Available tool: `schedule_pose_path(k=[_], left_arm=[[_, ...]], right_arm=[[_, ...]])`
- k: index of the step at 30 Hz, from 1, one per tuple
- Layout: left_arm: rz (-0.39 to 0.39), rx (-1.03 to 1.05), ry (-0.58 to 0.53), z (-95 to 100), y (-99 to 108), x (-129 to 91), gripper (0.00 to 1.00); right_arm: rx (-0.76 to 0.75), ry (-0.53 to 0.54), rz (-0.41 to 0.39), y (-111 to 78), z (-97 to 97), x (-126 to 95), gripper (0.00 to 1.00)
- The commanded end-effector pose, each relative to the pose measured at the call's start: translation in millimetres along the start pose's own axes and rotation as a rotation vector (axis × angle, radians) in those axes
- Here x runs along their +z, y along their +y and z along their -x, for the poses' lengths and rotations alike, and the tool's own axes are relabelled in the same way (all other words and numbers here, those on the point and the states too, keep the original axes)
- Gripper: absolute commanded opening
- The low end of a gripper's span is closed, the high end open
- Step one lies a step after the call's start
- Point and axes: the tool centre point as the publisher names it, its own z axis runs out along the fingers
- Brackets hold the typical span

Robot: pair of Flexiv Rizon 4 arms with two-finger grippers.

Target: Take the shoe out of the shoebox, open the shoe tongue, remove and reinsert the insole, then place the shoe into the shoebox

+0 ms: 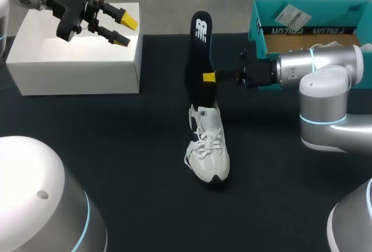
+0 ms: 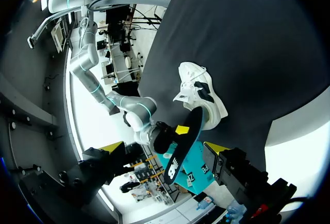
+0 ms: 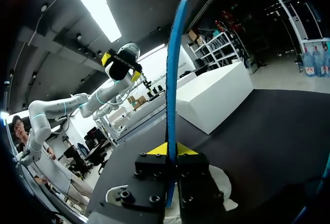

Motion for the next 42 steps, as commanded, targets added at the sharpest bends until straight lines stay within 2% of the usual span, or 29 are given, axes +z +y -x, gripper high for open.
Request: schedule_pose_path(k=[1,7,13,23,30,42], left_arm=[[-0.003,0.000,0.004,0.3,0,0,1.00],[-0.003,0.000,0.004,0.3,0,0,1.00],[-0.003,0.000,0.004,0.3,0,0,1.00],[-0.003,0.000,0.004,0.3,0,0,1.00],[-0.003,0.000,0.004,0.3,0,0,1.00],[-0.003,0.000,0.004,0.3,0,0,1.00]], right_arm=[[-0.034,0.002,0.015,0.5,2.2,-8,0.00],[-0.072,0.034,0.034,-5.1,15.2,-8,0.00],[-0.071,0.067,0.028,-15.3,16.1,-1,0.00],[-0.032,0.069,0.026,-37.5,7.5,5,0.00],[0.005,0.056,0.005,-51.0,-3.7,4,0.00],[0.059,0.051,-0.031,-70.7,-12.1,4,0.00]])
